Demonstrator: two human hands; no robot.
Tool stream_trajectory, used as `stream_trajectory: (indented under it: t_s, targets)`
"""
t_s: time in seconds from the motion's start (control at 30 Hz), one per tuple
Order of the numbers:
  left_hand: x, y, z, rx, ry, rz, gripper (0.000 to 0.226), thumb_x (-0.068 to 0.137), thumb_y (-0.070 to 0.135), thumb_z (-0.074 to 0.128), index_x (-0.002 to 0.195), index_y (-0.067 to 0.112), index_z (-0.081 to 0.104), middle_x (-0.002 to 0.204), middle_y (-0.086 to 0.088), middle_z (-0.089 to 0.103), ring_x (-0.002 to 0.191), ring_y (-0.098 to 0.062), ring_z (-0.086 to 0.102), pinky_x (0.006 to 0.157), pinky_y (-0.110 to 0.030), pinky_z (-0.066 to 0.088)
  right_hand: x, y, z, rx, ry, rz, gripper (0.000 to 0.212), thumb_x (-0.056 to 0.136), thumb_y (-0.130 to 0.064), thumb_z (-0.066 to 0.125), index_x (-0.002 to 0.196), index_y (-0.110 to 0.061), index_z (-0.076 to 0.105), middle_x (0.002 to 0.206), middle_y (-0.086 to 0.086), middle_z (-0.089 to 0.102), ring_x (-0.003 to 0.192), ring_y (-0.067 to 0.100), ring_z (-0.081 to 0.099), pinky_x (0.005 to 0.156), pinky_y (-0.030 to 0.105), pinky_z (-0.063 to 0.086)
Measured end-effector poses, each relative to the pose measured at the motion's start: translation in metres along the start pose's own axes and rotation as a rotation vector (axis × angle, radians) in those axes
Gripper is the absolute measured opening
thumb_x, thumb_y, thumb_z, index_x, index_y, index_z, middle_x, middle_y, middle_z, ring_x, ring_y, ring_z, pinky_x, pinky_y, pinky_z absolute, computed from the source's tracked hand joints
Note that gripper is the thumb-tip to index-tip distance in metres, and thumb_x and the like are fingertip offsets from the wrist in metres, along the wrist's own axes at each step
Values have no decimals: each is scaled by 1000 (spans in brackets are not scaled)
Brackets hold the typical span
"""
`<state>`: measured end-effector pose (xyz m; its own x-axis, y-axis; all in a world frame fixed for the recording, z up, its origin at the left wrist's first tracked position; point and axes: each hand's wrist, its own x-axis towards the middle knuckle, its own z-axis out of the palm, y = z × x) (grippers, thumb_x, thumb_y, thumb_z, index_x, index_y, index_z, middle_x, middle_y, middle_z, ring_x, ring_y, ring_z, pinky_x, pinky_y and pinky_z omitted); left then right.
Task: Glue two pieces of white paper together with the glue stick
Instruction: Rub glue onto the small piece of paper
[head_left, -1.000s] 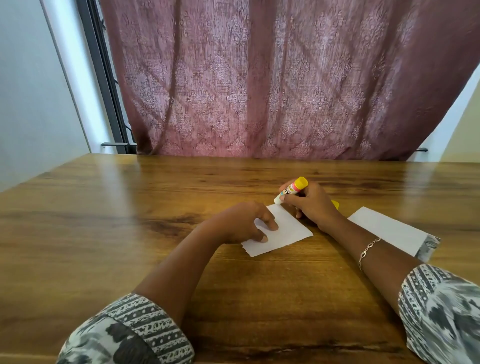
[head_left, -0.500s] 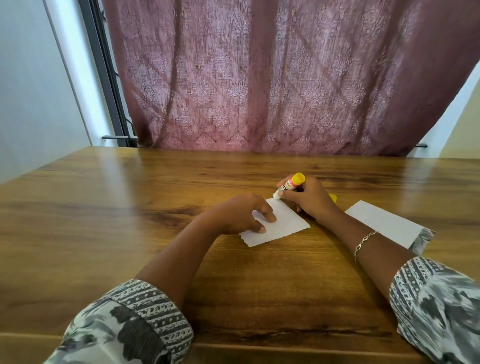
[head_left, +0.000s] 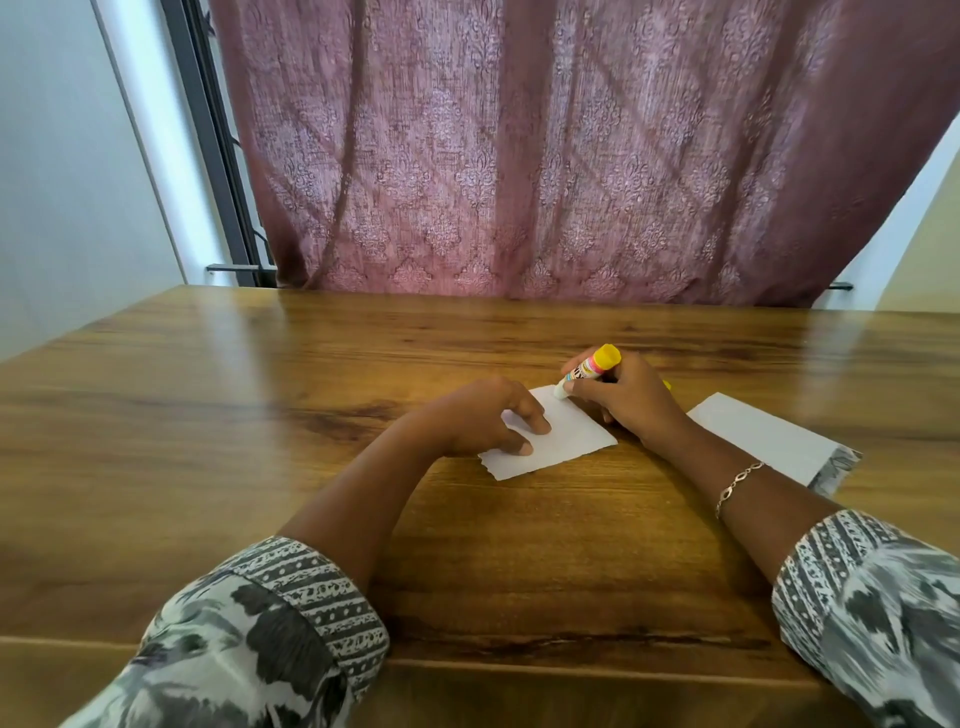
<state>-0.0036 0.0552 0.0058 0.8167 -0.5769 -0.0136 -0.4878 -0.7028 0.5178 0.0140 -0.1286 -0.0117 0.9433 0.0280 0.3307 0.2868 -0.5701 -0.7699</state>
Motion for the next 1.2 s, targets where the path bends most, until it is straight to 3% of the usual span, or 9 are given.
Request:
stream_trajectory:
  t_s: [0.2,0.6,0.73,0.83,0.97,1.2]
  targets:
    - [-1,-2,1,-30,18,-2,33,82,8,63,114,17,64,134,0,51,126,-17,40,103,-27,26,-6,0,-3,29,11,-10,15,79,-14,67,93,-11,66,72,-11,57,59,7,50,39,5,37]
    - [-1,0,2,-16,12,3,33,84,8,62,116,15,62,136,-1,50,128,-15,38,97,-20,22,-18,1,-9,34,4,20,22,79,-17,67,100,-12,65,82,-2,59,60,6,48,40,6,36]
    - [-1,0,2,-10,17,9,33,84,9,62,116,14,62,137,-1,50,128,-16,39,97,-20,23,-23,1,-12,46,6,23,20,79,-16,67,98,-12,66,76,-8,58,59,5,47,50,15,36]
    - [-1,1,1,-10,10,4,33,84,9,61,117,14,62,137,-1,49,129,-16,39,98,-21,23,-25,2,-14,34,3,23,26,78,-18,68,101,-9,66,81,-3,61,60,5,48,53,16,35]
    - [-3,2,1,-16,11,2,32,84,7,61,116,12,62,137,-3,50,129,-18,40,100,-22,24,-30,2,-16,27,0,40,28,79,-19,68,104,-8,63,93,3,61,60,4,46,48,11,37]
    - [-5,4,1,-31,26,5,32,84,6,61,116,10,62,137,-5,49,129,-19,40,100,-23,25,-42,-3,-24,47,-19,33,21,79,-15,66,100,-12,63,89,-1,58,59,3,44,40,3,36]
